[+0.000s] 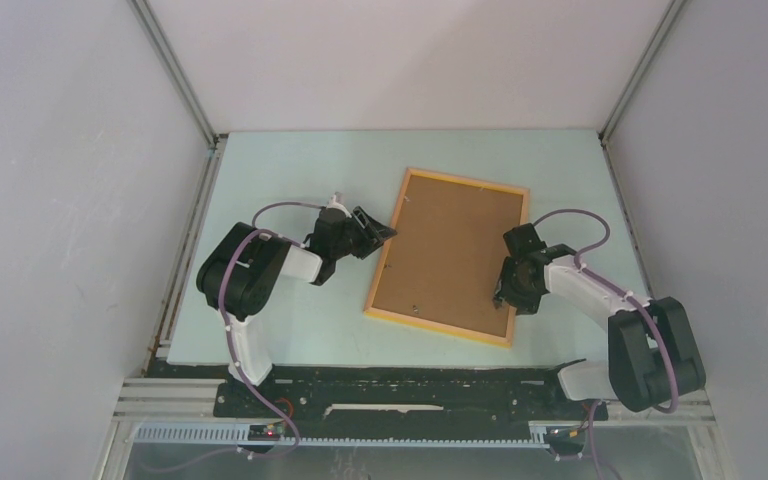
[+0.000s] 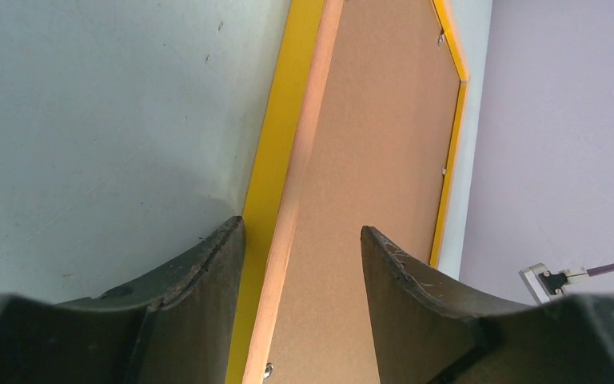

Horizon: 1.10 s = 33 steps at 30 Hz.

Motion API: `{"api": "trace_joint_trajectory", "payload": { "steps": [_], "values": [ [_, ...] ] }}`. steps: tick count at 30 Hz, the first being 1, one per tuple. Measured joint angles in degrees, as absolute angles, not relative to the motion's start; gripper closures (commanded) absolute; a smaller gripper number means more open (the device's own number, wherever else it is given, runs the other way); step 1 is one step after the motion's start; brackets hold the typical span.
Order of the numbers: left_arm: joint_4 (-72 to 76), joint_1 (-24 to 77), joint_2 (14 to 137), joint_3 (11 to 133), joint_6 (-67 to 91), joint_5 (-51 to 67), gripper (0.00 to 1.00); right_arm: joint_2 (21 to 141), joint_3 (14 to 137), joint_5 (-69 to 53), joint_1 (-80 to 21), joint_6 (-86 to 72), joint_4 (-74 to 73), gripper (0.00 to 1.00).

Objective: Put the photo into the frame

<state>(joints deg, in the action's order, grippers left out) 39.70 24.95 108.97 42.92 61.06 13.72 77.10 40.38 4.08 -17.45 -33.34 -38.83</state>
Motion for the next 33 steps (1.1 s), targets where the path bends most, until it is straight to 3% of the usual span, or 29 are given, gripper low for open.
{"api": "trace_joint_trajectory", "payload": {
  "steps": [8,14,17,22,26,33],
  "values": [
    [39.7,24.93,108.97,42.89,61.08,13.74,0.42,77.97,40.45,4.6,-18.11,-33.45,-38.15,0.46],
    [39.72,24.84,108.97,42.85,61.08,13.82,0.42,78.37,40.71,5.76,-18.13,-34.3,-38.81,0.7],
    [39.9,24.62,108.97,42.85,61.19,13.8,0.42,78.3,40.84,6.72,-18.04,-34.92,-39.38,0.71],
    [40.01,24.36,108.97,42.85,61.47,13.96,0.42,78.11,40.84,6.9,-17.87,-36.56,-39.24,0.62],
    [40.05,24.34,108.97,42.85,61.49,13.91,0.42,77.89,40.75,6.55,-17.89,-36.42,-38.81,0.41],
    [40.25,24.03,108.97,42.83,61.52,13.76,0.41,76.95,40.05,5.58,-17.74,-36.49,-37.3,0.32]
  ]
}}
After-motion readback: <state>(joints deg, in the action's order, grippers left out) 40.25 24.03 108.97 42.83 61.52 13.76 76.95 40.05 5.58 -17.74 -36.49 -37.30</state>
